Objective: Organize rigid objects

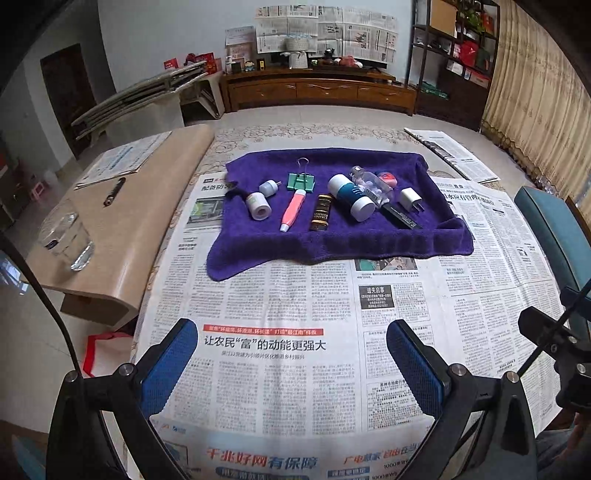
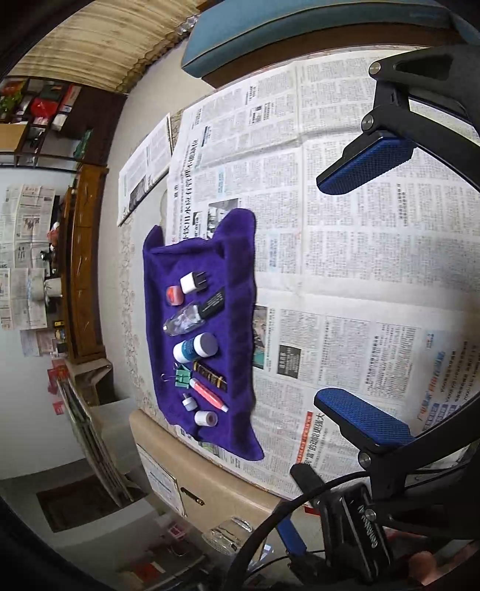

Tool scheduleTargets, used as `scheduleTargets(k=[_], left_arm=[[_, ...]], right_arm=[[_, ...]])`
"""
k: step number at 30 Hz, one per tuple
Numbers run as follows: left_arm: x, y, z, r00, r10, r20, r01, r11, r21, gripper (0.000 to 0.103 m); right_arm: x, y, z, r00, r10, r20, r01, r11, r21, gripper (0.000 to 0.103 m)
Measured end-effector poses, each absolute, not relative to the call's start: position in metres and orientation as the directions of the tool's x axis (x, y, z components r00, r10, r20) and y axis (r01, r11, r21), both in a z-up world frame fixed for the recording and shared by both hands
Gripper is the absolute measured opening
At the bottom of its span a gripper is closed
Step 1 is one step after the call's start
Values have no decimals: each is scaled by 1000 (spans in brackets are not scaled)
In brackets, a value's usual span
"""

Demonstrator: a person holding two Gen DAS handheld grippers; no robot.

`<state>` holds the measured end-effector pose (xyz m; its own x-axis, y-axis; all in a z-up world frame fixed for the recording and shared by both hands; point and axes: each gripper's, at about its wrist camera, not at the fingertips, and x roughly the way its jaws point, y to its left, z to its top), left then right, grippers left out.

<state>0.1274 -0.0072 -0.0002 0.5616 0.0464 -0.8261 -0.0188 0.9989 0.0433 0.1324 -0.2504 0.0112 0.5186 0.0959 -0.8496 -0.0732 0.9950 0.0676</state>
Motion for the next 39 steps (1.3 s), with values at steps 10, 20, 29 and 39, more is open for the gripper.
scheduleTargets(k=[10, 20, 29, 39], left_arm=[[110, -3, 14, 596, 57, -801, -33, 998, 47, 103], [111, -3, 14, 593, 42, -804, -30, 999, 31, 103], [111, -3, 16, 596, 40, -802, -31, 999, 27, 103], [111, -3, 14, 594, 41, -803, -26, 999, 32, 103]], right_arm=[[120, -243, 25, 541, 91, -836, -74, 995, 60, 103], [123, -238, 26, 534, 86, -841, -69, 996, 58, 103], [124, -238, 24, 526, 72, -847, -59, 997, 48, 103], [122, -239, 27, 528, 67, -846, -62, 997, 40, 103]])
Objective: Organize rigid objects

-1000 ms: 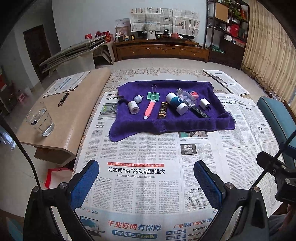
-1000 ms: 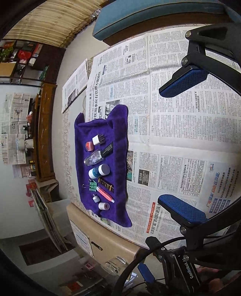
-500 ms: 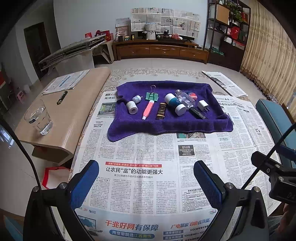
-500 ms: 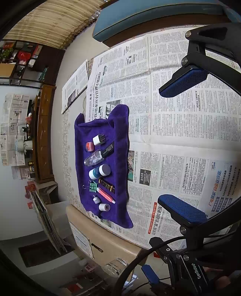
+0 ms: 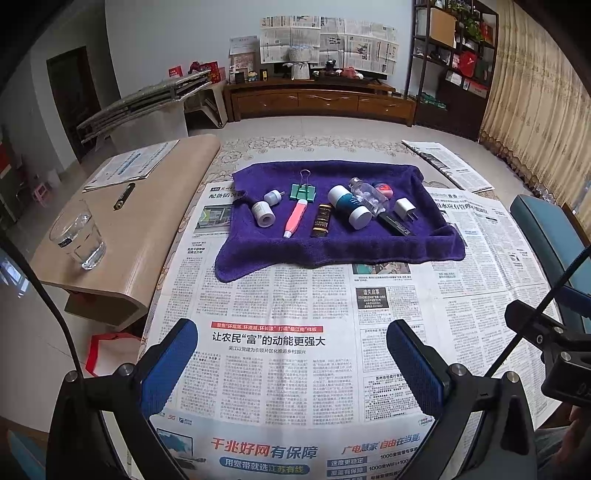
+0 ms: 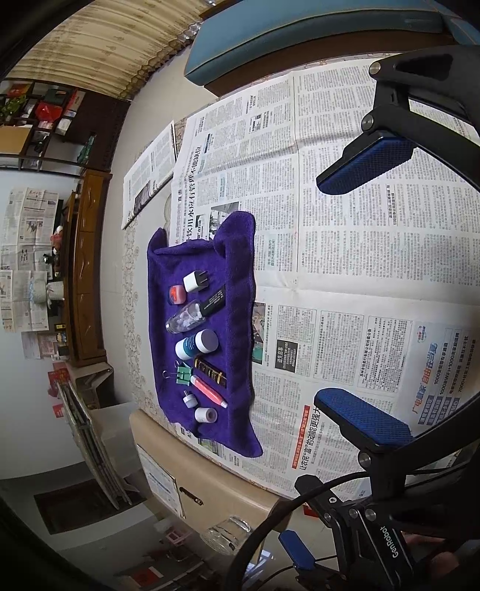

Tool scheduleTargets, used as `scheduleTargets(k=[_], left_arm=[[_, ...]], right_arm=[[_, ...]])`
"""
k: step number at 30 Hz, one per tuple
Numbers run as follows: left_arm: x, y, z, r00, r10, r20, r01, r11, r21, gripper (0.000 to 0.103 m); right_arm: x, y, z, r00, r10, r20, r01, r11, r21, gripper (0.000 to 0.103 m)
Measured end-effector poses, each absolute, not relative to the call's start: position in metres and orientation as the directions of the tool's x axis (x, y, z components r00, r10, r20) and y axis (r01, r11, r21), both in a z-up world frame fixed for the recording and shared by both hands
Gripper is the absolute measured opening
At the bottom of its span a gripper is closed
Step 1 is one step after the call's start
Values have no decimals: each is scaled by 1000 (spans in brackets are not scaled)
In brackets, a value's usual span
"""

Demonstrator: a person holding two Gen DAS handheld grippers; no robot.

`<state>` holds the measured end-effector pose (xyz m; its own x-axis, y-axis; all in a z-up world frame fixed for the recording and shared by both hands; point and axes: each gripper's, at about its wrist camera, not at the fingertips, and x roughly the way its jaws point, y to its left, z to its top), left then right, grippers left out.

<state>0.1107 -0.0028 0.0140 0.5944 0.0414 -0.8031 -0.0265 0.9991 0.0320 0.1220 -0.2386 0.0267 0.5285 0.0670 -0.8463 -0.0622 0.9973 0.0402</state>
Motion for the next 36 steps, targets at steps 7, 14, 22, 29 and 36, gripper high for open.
scheduleTargets(k=[7, 14, 22, 29, 36], left_arm=[[110, -3, 14, 594, 45, -803, -27, 999, 36, 103], [110, -3, 14, 592, 44, -805, -27, 999, 34, 103], [110, -3, 13, 593, 45, -804, -30, 999, 34, 103], [110, -3, 13, 595, 41, -803, -26, 999, 32, 103], [110, -2, 14, 594, 39, -804, -27, 999, 28, 103]], right_arm=[[120, -241, 29, 535, 65, -842, -58, 998, 40, 103], [117, -244, 31, 537, 61, -841, -56, 998, 37, 103], [116, -245, 31, 537, 60, -842, -59, 998, 34, 103], [115, -246, 33, 541, 59, -839, -55, 998, 35, 103], [113, -246, 36, 544, 58, -837, -59, 998, 31, 103]])
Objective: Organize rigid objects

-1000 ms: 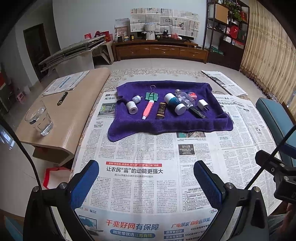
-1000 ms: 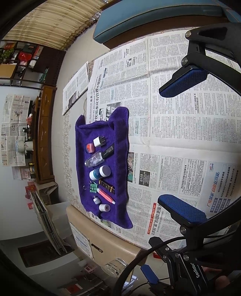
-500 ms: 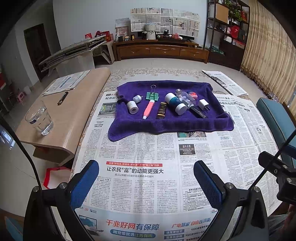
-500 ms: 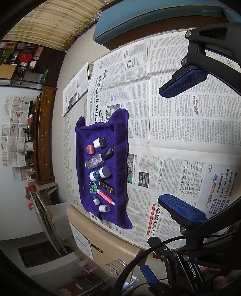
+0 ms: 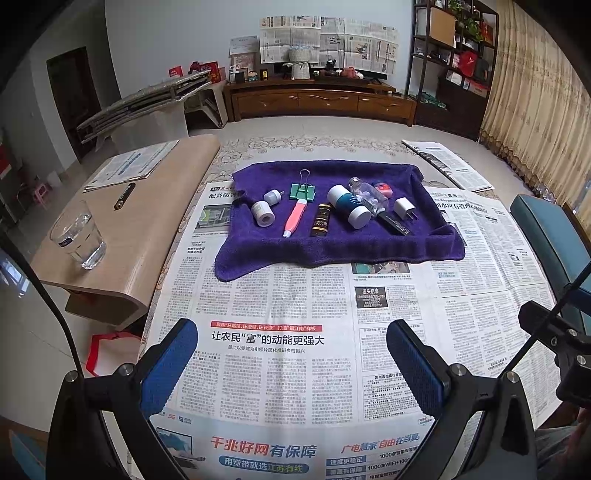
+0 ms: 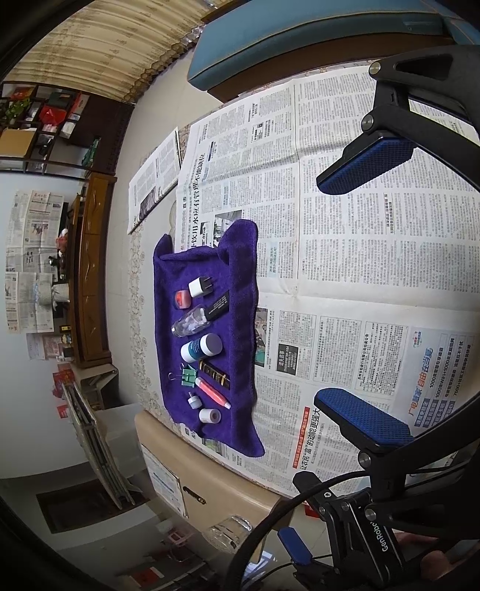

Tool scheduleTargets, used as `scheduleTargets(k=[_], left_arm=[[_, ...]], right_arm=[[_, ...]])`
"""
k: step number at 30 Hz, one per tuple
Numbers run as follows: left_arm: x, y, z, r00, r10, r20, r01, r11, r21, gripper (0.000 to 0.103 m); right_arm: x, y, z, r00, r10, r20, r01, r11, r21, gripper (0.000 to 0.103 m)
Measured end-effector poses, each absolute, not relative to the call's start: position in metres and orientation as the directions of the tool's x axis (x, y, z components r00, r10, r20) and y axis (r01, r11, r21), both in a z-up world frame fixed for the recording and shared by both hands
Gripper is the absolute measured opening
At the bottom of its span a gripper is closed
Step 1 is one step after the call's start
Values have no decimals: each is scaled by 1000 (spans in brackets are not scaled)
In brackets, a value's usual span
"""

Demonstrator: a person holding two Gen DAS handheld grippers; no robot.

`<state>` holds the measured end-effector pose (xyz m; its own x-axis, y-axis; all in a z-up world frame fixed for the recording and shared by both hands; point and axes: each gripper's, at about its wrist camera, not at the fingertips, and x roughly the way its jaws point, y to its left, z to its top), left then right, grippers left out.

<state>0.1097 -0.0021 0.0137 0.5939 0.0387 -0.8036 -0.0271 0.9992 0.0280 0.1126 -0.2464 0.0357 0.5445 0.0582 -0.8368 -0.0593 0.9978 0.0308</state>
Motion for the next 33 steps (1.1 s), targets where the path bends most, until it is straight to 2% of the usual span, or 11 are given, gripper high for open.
scheduleTargets(k=[33], left_arm=[[109, -2, 16, 597, 41, -801, -31, 999, 28, 103]], right_arm=[[110, -247, 37, 546, 65, -835, -63, 997, 37, 103]])
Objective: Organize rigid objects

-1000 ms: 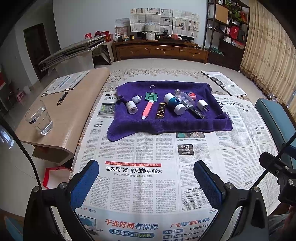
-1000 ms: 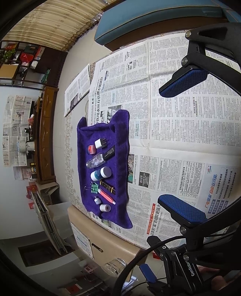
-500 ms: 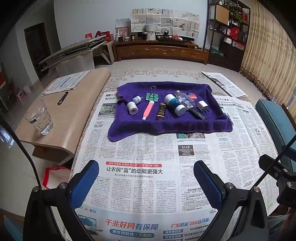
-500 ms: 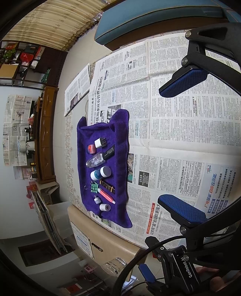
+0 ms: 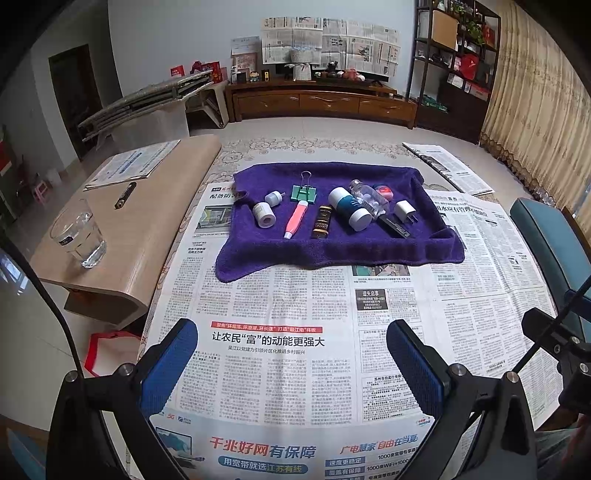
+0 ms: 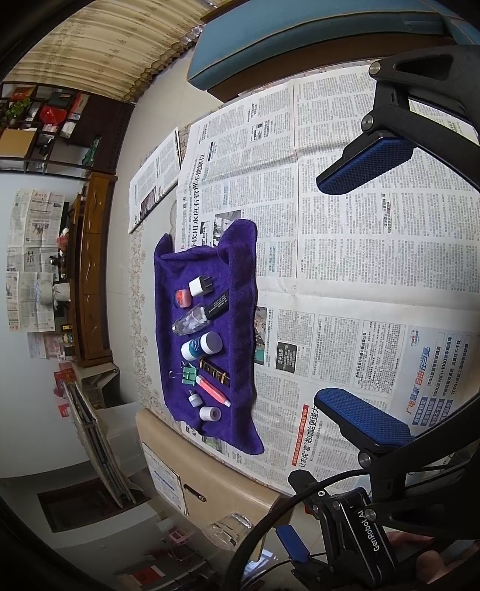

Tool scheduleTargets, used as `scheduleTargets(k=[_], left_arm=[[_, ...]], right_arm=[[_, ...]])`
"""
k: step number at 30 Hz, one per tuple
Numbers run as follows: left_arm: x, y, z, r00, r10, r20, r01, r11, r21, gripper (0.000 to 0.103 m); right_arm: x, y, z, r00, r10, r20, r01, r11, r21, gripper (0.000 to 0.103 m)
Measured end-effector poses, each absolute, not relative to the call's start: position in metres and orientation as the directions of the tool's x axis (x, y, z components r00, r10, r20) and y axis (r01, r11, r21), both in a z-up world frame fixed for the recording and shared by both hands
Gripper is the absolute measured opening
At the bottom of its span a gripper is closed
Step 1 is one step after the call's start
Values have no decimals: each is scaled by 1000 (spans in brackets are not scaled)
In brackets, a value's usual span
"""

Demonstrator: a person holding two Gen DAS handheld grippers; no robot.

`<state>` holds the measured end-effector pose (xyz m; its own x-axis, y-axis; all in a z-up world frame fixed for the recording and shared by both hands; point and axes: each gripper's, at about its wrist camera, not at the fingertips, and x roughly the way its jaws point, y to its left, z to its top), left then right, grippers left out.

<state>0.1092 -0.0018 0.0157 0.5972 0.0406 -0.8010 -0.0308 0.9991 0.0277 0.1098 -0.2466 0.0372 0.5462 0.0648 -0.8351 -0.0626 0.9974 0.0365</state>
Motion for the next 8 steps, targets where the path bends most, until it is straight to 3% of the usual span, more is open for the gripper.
scheduleTargets(k=[8], left_arm=[[110, -3, 17, 608, 38, -793, -23, 999, 31, 103]], right_arm=[[109, -248, 38, 548, 65, -834, -60, 997, 39, 103]])
